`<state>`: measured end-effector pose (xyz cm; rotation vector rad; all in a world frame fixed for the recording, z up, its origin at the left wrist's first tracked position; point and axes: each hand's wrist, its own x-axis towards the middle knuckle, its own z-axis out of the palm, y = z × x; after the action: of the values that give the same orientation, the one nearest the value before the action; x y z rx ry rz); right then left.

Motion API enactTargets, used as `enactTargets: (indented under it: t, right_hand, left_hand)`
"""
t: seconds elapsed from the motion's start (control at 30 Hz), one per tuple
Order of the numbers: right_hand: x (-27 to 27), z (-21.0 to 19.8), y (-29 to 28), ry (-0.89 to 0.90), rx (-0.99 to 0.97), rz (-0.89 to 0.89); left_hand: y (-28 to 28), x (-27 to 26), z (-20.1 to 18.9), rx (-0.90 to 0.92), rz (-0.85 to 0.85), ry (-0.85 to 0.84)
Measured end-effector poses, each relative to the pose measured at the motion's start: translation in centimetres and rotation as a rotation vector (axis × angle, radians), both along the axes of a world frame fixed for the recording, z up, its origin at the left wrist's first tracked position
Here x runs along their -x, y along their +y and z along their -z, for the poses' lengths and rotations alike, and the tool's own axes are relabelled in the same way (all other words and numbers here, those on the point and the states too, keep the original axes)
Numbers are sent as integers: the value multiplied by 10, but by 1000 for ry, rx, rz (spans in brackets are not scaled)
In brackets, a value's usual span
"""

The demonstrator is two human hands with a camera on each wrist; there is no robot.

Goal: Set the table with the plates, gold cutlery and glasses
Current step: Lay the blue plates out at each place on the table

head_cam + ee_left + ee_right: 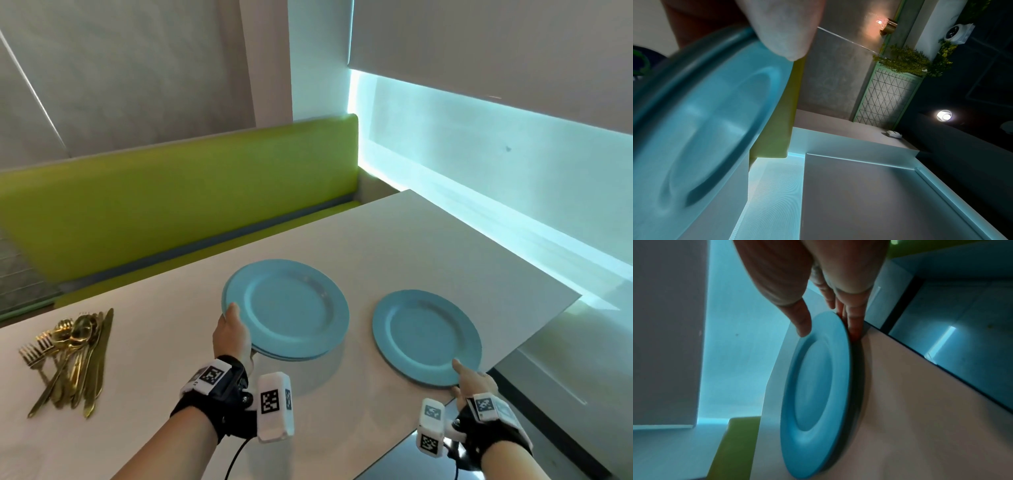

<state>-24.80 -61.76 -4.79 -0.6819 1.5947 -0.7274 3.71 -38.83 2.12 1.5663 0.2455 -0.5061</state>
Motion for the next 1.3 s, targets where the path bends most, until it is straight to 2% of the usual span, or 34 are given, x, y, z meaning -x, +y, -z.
enactTargets:
  t: [0.1, 0.17, 0.2, 0.27, 0.4, 0.5, 0.63, 0.8, 1.0, 1.2, 1.3]
  right_hand:
    - [3, -2, -3, 255, 1, -107]
    - [-2, -15, 6, 402, 102, -176]
    - [-8, -20, 12, 420, 167, -220]
    - [-25, -30, 24, 357, 264, -372]
    - [-62, -44, 59, 65, 280, -567]
    - [-76, -47, 89, 16, 259, -674]
    - [-71, -41, 116, 18, 270, -567]
    - [-71, -48, 174, -216, 53, -528]
    - [-63, -38, 229, -363, -61, -338]
    - [-57, -20, 273, -395, -76, -188]
    - [-58, -16, 289, -415, -91, -128]
  left_hand:
    - [-3, -2, 11, -3, 31, -12]
    - [-3, 2, 11, 3, 54, -7]
    - [-3, 3, 12, 7, 70, 2]
    - [-2, 7, 15, 12, 105, 20]
    - [7, 20, 8, 22, 192, 40]
    - [21, 35, -7, 53, 240, 42]
    - [50, 38, -5, 120, 225, 53]
    - [107, 35, 3, 151, 195, 83]
    - [177, 8, 29, -21, 37, 23]
    - [238, -8, 3, -164, -125, -92]
    - [259, -12, -12, -217, -137, -149]
